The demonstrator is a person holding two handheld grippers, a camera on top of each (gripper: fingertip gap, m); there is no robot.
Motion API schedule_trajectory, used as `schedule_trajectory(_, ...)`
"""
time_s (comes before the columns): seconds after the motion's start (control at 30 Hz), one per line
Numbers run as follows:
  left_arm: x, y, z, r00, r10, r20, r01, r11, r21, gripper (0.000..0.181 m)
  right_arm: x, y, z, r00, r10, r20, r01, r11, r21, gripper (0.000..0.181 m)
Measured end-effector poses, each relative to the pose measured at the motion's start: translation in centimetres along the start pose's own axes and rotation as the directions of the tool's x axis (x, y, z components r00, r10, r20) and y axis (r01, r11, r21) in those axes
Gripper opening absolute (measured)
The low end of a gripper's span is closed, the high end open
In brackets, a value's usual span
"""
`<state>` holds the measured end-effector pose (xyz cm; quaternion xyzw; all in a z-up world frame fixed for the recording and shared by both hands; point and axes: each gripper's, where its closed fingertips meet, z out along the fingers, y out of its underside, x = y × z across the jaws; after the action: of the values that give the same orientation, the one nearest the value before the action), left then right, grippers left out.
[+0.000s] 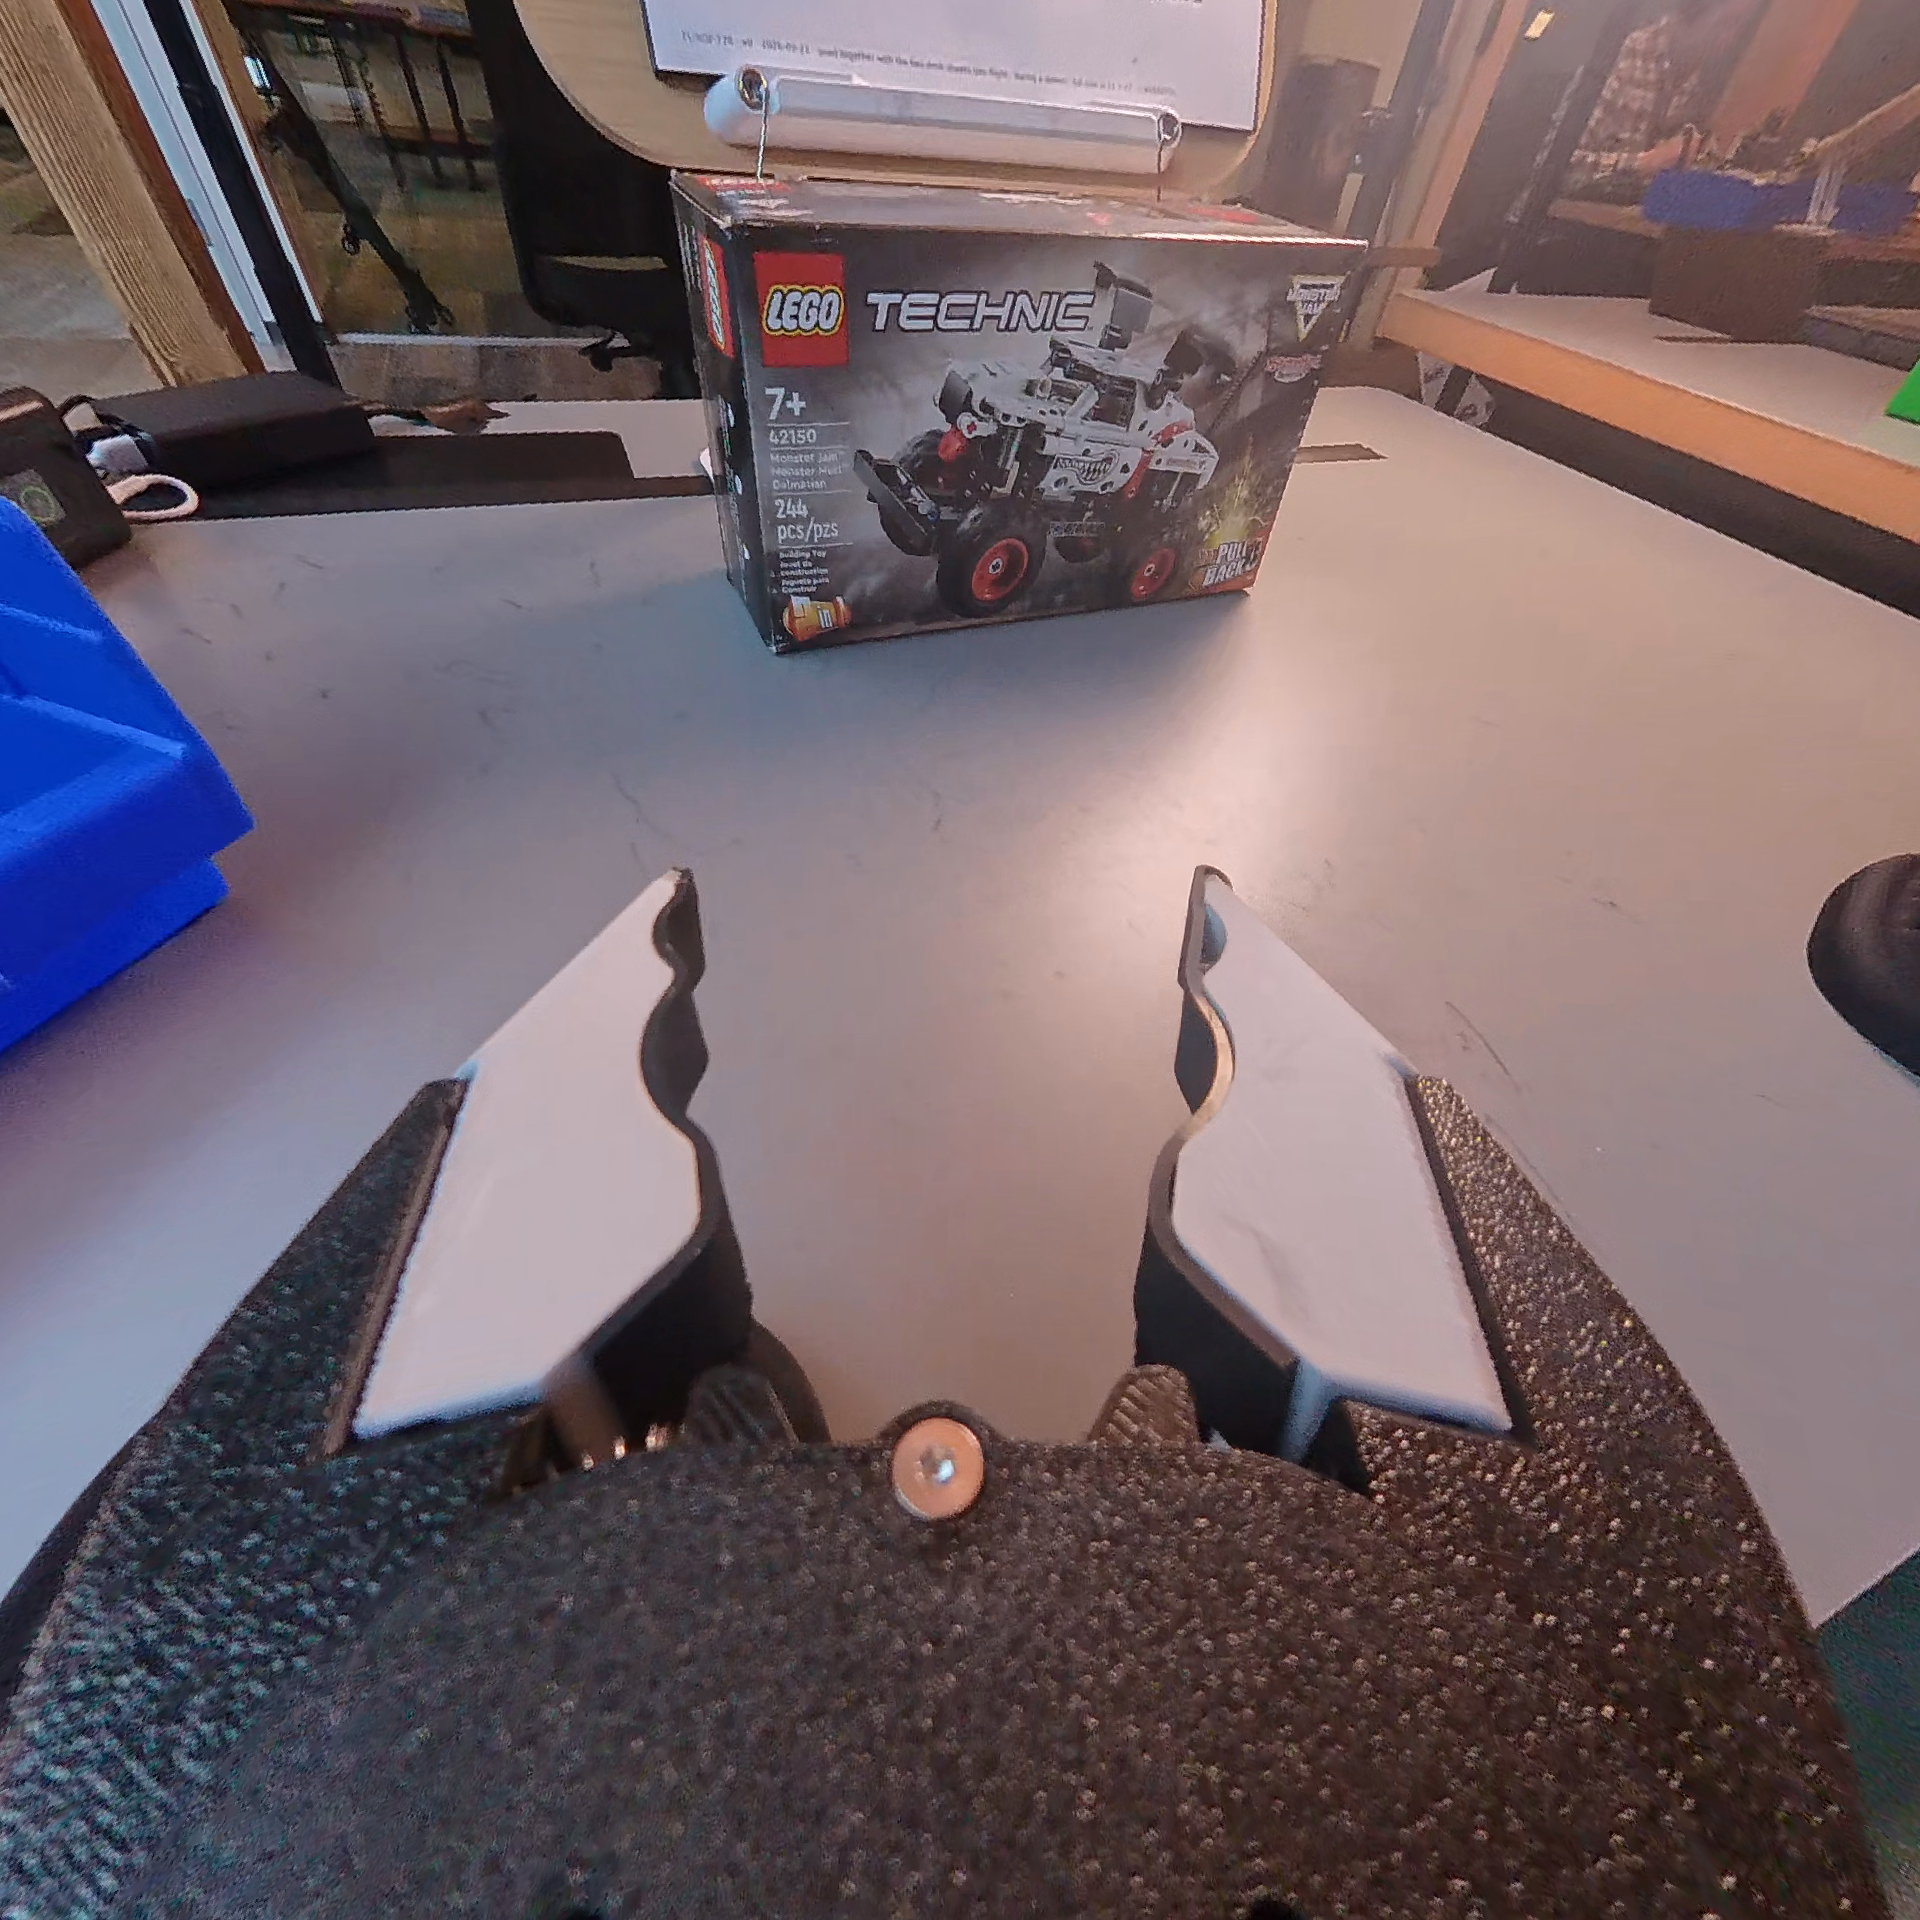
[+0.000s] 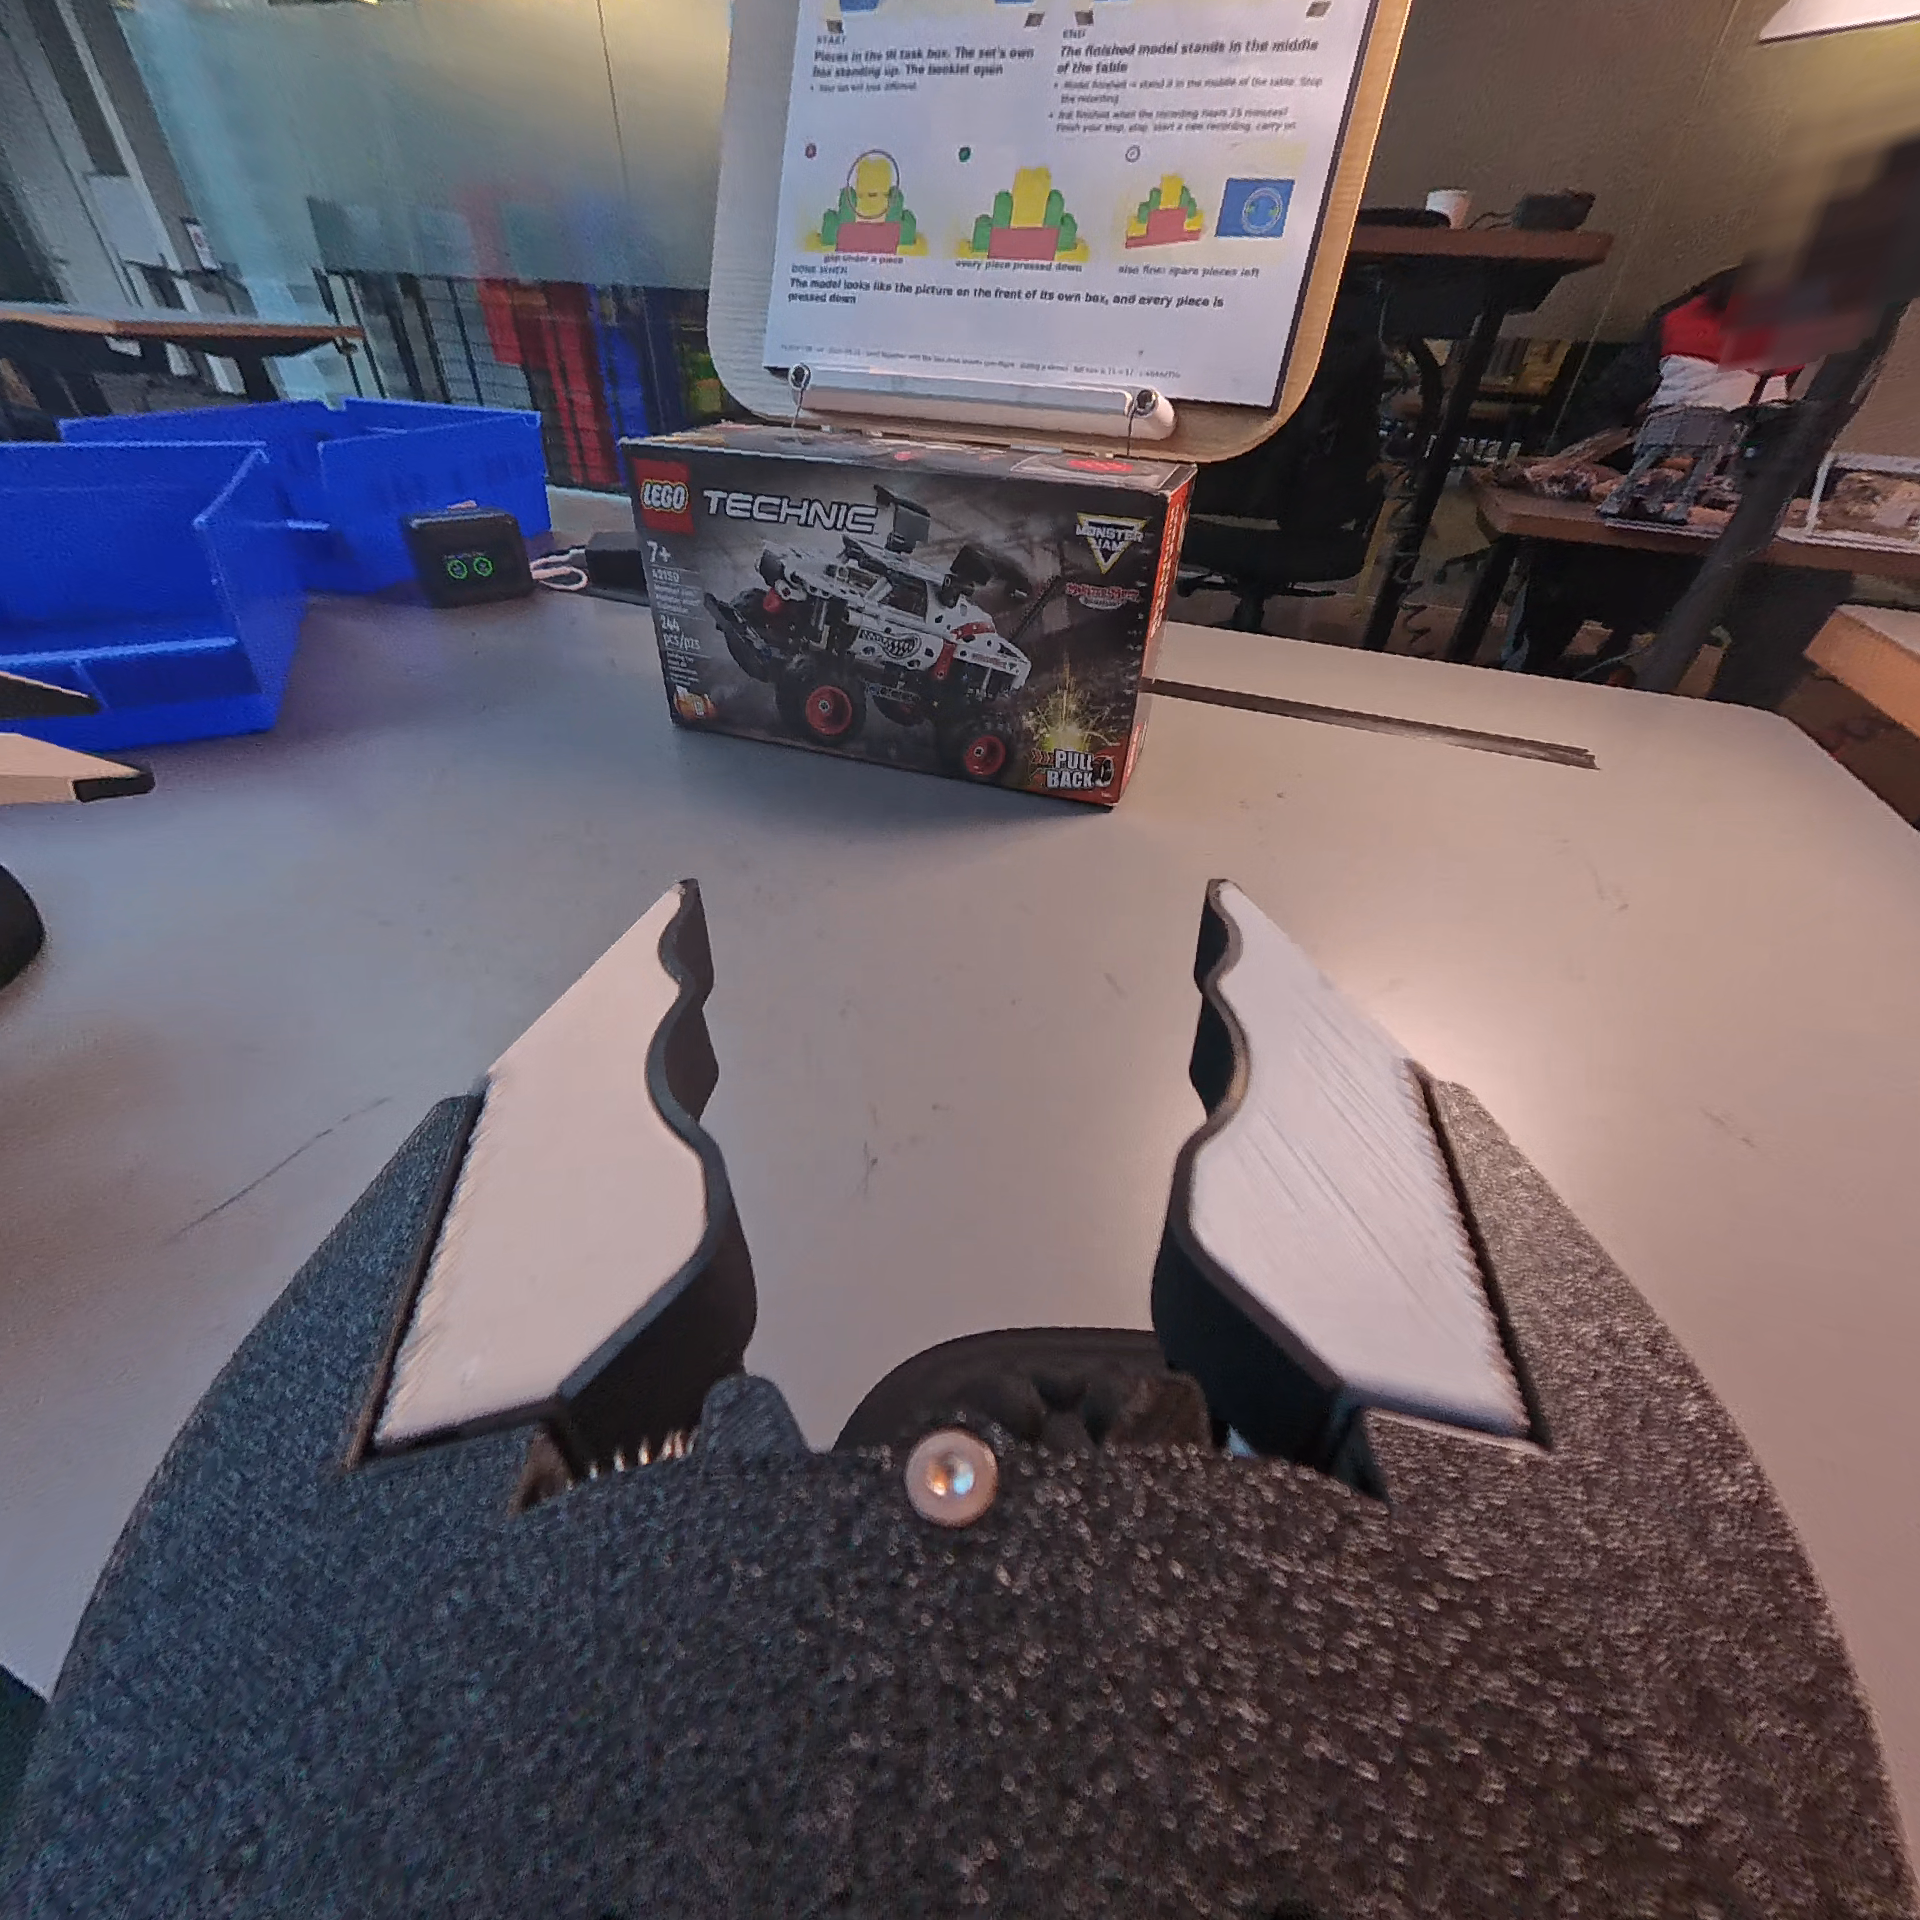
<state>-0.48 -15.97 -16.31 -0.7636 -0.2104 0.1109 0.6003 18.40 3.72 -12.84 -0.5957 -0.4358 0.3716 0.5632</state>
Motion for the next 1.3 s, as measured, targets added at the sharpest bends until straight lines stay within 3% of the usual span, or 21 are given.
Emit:
schedule_trajectory(0.3,-0.1,-1.7,0.5,0.999,0.028,0.032,-0.031,0.994,0.1,0.085,-0.6,2.5,2.2,0.999,-0.017,0.039,0.024,0.981,-0.191,0.095)
schedule_trajectory(0.5,0.2,-1.9,0.7,0.997,0.069,0.043,-0.073,0.991,0.111,0.083,-0.7,2.3,2.0,0.999,-0.045,0.025,0.048,0.984,-0.174,0.094)
schedule_trajectory(0.67,-0.4,-3.9,-1.7,0.997,0.059,0.046,-0.066,0.984,0.163,0.082,-0.5,1.9,1.7,0.999,-0.031,0.021,0.034,0.989,-0.145,0.093)
schedule_trajectory(0.77,-2.5,-3.8,-2.2,0.994,0.071,0.081,-0.081,0.989,0.124,0.079,-0.5,2.0,1.8,0.999,-0.034,0.024,0.037,0.987,-0.155,0.093)
schedule_trajectory(0.93,-3.2,-2.9,-1.8,1.0,-0.023,0.015,0.021,0.994,0.106,0.075,-0.7,2.2,1.9,0.998,-0.051,0.026,0.054,0.984,-0.167,0.093)
schedule_trajectory(1.3,-2.1,-1.2,-0.5,0.992,0.117,0.046,-0.118,0.993,0.003,0.08,-0.9,1.8,1.7,0.997,-0.079,0.025,0.082,0.987,-0.139,0.091)
